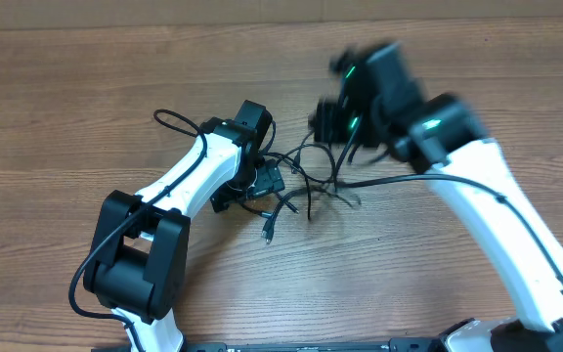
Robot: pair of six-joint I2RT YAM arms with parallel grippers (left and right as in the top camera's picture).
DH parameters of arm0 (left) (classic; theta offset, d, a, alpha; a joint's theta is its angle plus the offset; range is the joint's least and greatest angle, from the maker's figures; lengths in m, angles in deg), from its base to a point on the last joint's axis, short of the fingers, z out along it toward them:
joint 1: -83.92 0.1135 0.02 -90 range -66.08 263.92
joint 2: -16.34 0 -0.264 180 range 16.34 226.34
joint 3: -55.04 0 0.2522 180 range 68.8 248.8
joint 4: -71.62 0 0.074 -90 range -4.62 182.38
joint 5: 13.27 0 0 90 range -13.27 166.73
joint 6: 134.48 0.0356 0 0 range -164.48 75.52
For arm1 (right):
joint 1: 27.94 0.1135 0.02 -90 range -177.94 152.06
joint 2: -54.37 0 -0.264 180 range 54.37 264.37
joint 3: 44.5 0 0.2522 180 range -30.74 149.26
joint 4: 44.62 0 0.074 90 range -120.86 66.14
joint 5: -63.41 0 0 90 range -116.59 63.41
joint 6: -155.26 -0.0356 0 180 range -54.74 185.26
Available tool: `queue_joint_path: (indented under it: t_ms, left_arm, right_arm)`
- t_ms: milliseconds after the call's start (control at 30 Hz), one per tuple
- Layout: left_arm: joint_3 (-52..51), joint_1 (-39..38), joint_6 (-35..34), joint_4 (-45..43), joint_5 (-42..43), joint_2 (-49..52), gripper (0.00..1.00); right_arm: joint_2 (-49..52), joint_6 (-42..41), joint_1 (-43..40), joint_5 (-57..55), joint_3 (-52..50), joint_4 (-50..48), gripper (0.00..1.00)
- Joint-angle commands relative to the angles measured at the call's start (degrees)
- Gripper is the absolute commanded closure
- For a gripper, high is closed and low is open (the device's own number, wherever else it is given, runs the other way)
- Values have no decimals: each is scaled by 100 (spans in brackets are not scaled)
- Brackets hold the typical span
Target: Untangle cables
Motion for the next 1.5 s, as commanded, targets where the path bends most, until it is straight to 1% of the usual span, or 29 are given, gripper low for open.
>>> queue_joint_path:
  t_ms: [0,100,167,233,367,433,533,600,700,800,867,967,1033,1200,1300,1367,1400,1433,1467]
  left_arm:
    - [2,42,623,-125,608,-155,0]
    - [109,262,1626,-365,1473,-350,1]
    - [197,463,2085,-507,1941,-614,1]
    - [229,693,2354,-664,2245,-992,1]
    - [229,1113,2728,-857,2605,-1814,0]
    - [229,1252,3101,-1012,2994,-2251,0]
    - [227,1246,3648,-1360,3657,-2745,1]
    - [227,1102,3825,-1602,3744,-2957,1]
    - [227,787,3829,-1932,3526,-3034,0]
    - [195,391,3768,-2337,3353,-2929,5]
    - [195,101,3676,-2647,3123,-2822,5]
    - [195,-378,3193,-3145,2079,-2568,5]
    - [195,-619,2938,-3394,1613,-2361,4]
    - [195,-1058,2616,-4260,1504,-1582,3]
    - [195,-1213,2564,-4564,1510,-1040,3]
    - [195,-1248,2566,-4535,1517,-741,7]
    - [195,-1250,2566,-4435,1519,-590,14]
    - [195,-1250,2570,-4299,1515,-457,28]
    - [195,-1241,2570,-4159,1502,-350,40]
  right_arm:
    - [-133,457,-168,140,737,-151,96]
    - [-133,610,-262,136,986,-457,96]
    - [-131,876,-275,116,990,-861,96]
    - [-98,1049,-278,7,990,-1274,96]
    - [-33,1080,-299,-109,990,-1849,96]
    - [-15,1078,-352,-107,990,-2044,96]
    - [-7,1078,-352,-238,990,-2133,96]
    - [-7,1078,-352,-278,990,-2149,96]
    - [-7,1073,-352,-273,990,-2041,96]
    - [-7,1021,-352,-273,990,-1878,96]
    - [-7,1008,-352,-271,990,-1757,96]
    - [-7,828,-352,-201,1019,-1622,96]
    - [-9,815,-352,-68,1071,-1569,96]
    - [-9,817,-356,4,1381,-1392,96]
    - [-9,944,-459,-140,1705,-1438,96]
    - [-9,949,-638,-348,2020,-1440,96]
    - [-9,951,-756,-404,2179,-1440,96]
    - [-9,949,-935,-428,2367,-1440,96]
    - [-9,949,-1119,-431,2527,-1440,96]
